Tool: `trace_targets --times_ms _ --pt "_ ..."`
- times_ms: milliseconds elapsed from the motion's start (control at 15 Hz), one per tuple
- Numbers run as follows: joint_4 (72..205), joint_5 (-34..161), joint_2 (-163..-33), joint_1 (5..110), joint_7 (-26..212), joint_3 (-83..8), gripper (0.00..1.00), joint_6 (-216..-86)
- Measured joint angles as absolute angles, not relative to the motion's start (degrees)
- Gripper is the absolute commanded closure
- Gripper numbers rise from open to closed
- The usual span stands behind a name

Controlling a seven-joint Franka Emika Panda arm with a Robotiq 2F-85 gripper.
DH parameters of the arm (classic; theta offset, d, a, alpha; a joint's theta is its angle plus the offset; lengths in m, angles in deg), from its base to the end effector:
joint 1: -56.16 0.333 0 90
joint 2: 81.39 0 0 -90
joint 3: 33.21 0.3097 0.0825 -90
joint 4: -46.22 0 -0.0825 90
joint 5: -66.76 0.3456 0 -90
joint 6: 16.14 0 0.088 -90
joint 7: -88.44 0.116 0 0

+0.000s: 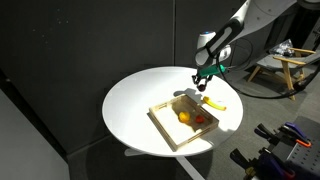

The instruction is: Move the toy plum from the tray to the table

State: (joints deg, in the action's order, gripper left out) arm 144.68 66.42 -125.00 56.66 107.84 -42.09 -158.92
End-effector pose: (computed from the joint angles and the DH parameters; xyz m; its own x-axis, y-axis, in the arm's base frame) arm 0.6360 -0.0841 0.1683 0.9059 -0.4201 0.0534 -0.4234 -0.9006 0.0980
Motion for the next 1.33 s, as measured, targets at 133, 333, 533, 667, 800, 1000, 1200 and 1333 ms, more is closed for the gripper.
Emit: trace_targets --times_ms 133,333,533,667,800,1000,1200,1333 --pt "143.7 66.4 -126.1 56.7 107.8 -42.1 0.66 -158.9" --pt "142.7 66.4 -127.4 56.9 107.8 -42.0 0.66 -158.9" --pt "141.9 66.4 -128.5 57.1 107.8 -42.0 0.66 -158.9" --pt "141.6 66.4 -129.2 57.2 107.8 -41.9 0.66 -158.9" --pt "141.3 66.4 -129.7 57.2 107.8 -41.8 0.66 -158.9" --pt "141.1 66.4 -130.2 57.2 107.8 -41.8 0.66 -158.9" --pt "140.8 66.4 -130.6 57.2 107.8 -41.7 0.66 -158.9" --pt "140.8 66.4 -130.7 57.2 107.8 -41.7 0.66 -158.9"
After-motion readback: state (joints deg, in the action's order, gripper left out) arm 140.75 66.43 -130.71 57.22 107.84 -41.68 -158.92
